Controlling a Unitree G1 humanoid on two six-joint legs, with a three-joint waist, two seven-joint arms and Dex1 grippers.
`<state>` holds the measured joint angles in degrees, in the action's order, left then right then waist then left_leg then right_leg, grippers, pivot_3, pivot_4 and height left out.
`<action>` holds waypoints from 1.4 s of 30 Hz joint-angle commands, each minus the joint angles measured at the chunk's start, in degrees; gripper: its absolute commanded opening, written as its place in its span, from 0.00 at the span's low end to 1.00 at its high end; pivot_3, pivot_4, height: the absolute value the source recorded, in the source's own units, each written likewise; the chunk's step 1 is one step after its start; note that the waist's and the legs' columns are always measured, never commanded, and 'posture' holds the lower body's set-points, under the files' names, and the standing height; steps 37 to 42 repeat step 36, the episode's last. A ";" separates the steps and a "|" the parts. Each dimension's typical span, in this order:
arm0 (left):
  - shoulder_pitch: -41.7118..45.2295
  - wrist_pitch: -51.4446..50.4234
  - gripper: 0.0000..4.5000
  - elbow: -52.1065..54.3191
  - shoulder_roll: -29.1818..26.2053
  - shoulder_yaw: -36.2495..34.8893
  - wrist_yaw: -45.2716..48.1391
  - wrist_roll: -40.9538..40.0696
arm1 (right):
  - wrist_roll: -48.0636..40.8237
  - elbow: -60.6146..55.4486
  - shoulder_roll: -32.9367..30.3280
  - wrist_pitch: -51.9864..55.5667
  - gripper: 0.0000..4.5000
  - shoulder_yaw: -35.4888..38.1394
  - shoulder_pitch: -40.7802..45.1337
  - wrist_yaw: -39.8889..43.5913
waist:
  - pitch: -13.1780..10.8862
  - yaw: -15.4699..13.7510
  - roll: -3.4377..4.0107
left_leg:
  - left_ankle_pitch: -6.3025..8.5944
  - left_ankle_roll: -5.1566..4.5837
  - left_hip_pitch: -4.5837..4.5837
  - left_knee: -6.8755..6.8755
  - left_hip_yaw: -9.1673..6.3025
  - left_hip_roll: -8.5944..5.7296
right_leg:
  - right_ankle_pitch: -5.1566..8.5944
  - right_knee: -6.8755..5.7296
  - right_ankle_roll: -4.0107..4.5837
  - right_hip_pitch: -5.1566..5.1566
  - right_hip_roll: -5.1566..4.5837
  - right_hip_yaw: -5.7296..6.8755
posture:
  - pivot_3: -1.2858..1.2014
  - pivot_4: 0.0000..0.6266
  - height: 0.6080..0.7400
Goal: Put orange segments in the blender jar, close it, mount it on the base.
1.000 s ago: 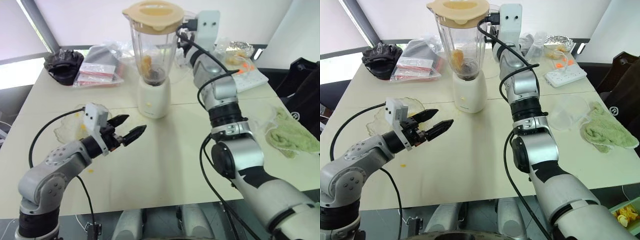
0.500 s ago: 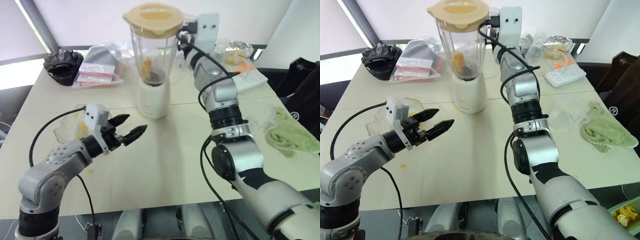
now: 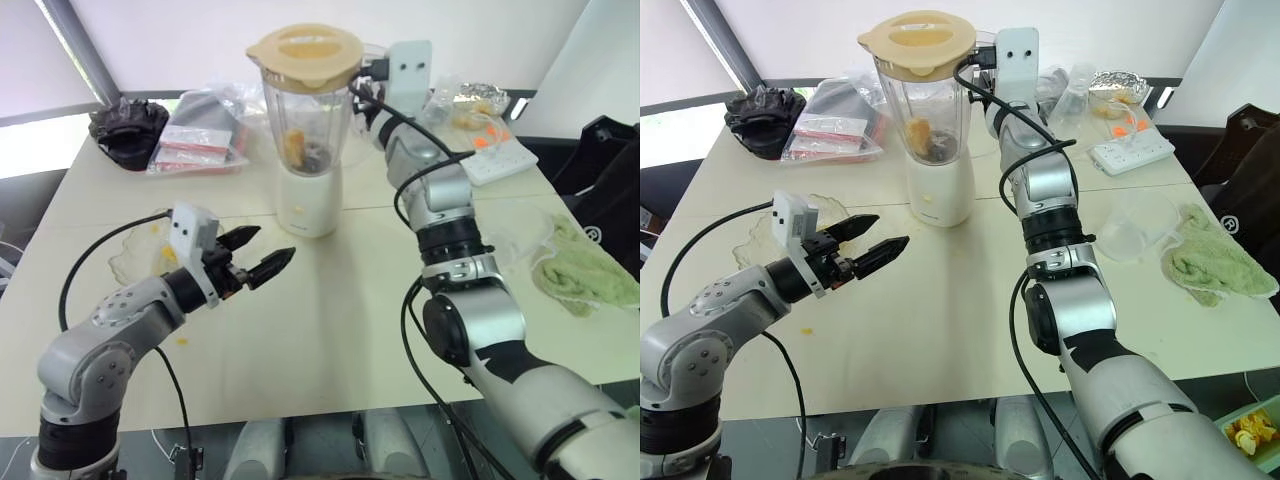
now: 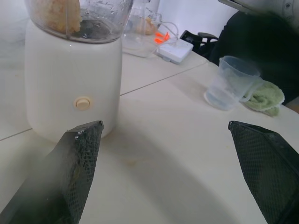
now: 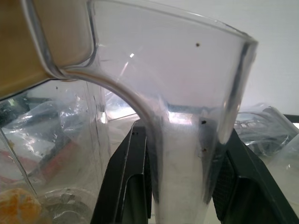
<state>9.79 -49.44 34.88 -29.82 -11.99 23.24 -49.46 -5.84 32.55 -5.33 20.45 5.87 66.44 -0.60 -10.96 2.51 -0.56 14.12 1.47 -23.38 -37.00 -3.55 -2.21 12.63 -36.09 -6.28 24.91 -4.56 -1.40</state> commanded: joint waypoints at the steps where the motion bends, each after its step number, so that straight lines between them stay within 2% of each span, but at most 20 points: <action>1: 0.24 0.89 0.99 1.13 -0.46 0.09 0.22 -0.51 | -0.08 -2.56 -0.04 0.32 0.22 -0.49 -0.66 1.26 | 0.00 0.00 0.00 | 0.00 0.00 0.00 0.00 0.00 0.00 | 0.00 0.00 0.00 0.00 0.00 0.00 | 0.52 0.24 1.00; 3: 0.46 0.96 0.99 0.83 -0.43 0.27 0.27 -0.27 | -0.12 -2.80 -0.04 0.34 0.22 -0.55 -0.85 1.64 | 0.00 0.01 0.00 | 0.00 0.00 0.00 0.00 0.00 0.00 | 0.00 -0.01 0.00 0.00 0.00 0.00 | 0.52 0.24 1.00; 4: 0.52 1.02 1.00 0.73 -0.38 0.36 0.27 -0.14 | -0.14 -3.18 0.00 0.49 0.45 -0.62 -1.06 1.83 | 0.00 0.01 -0.01 | 0.00 0.00 0.00 0.00 0.00 0.00 | 0.00 0.00 0.00 0.00 0.00 0.00 | 0.52 0.24 1.00; 6: 0.55 1.13 1.00 0.66 -0.32 0.52 0.30 0.05 | -0.13 -3.88 0.08 0.82 0.62 -0.72 -1.51 2.11 | 0.00 0.01 -0.01 | 0.00 0.00 0.01 -0.01 0.00 0.00 | 0.00 -0.01 0.00 -0.01 0.00 0.00 | 0.52 0.24 1.00; 9: 0.91 1.19 1.00 0.40 -0.28 0.82 0.36 0.18 | -0.12 -4.48 -0.03 1.16 0.97 -0.80 -2.11 2.41 | 0.00 0.02 0.00 | 0.00 0.00 0.01 -0.02 0.00 0.00 | 0.00 -0.02 0.00 -0.01 0.00 0.00 | 0.52 0.24 1.00; 10: 0.88 1.20 1.00 0.45 -0.38 0.85 0.45 0.16 | -0.05 -4.85 -0.10 1.34 1.00 -0.86 -2.35 2.41 | 0.00 0.11 0.00 | 0.00 0.00 0.01 -0.02 0.00 0.00 | 0.00 -0.02 0.00 -0.01 0.00 0.00 | 0.52 0.24 1.00; 14: 0.75 1.39 1.00 0.14 -0.91 0.92 1.15 0.22 | 0.58 -7.07 -0.87 2.38 1.00 -1.28 -3.98 2.54 | 0.00 0.12 0.00 | 0.00 0.00 0.02 0.00 0.00 0.03 | 0.00 -0.02 0.00 0.01 0.05 -0.01 | 0.52 0.24 1.00; 17: 1.12 1.43 1.00 -0.41 -0.93 1.01 1.09 -0.03 | 0.50 -13.61 -2.58 5.69 1.00 -2.45 -9.30 4.80 | 0.00 -0.06 -0.01 | 0.00 0.00 0.01 0.00 0.00 0.03 | 0.00 -0.01 0.00 0.00 0.05 0.00 | 0.52 0.24 1.00; 23: 1.15 2.47 1.00 -1.72 -3.65 1.18 2.06 2.95 | -6.16 -34.28 -12.68 17.43 1.00 -4.08 -23.39 20.34 | 0.00 -0.63 0.01 | 0.00 -0.01 0.00 -0.05 -0.02 0.00 | 0.01 0.06 -0.01 -0.11 -0.03 0.03 | 0.52 0.24 1.00; 28: 1.67 2.77 1.00 -2.67 -6.16 -1.52 3.19 2.86 | -18.19 -47.01 -26.36 22.29 1.00 1.02 -31.89 37.95 | -0.01 -0.38 -0.01 | 0.01 -0.02 0.03 -0.07 0.00 0.02 | 0.02 0.07 -0.02 -0.14 0.00 0.05 | 0.52 0.24 1.00; 31: 1.20 3.22 1.00 -2.51 -8.13 -3.67 3.92 3.09 | -24.61 -48.86 -33.48 23.41 1.00 5.75 -34.37 46.51 | -0.02 -0.18 -0.04 | 0.01 -0.02 0.08 -0.08 0.01 0.07 | 0.04 0.09 0.01 -0.19 0.06 0.06 | 0.52 0.24 1.00; 36: -0.45 2.09 1.00 -0.86 -9.37 -9.44 3.92 -1.27 | -30.78 -46.72 -41.62 26.44 1.00 10.52 -37.01 54.25 | -0.02 -0.17 -0.06 | 0.01 -0.02 0.13 -0.11 0.05 0.15 | 0.15 0.12 0.18 -0.26 0.05 0.05 | 0.52 0.24 1.00; 42: -0.45 2.09 1.00 -0.86 -9.37 -9.44 3.92 -1.27 | -30.78 -46.72 -41.62 26.44 1.00 10.52 -37.01 54.25 | -0.02 -0.17 -0.06 | 0.01 -0.02 0.13 -0.11 0.05 0.15 | 0.15 0.12 0.18 -0.26 0.05 0.05 | 0.52 0.24 1.00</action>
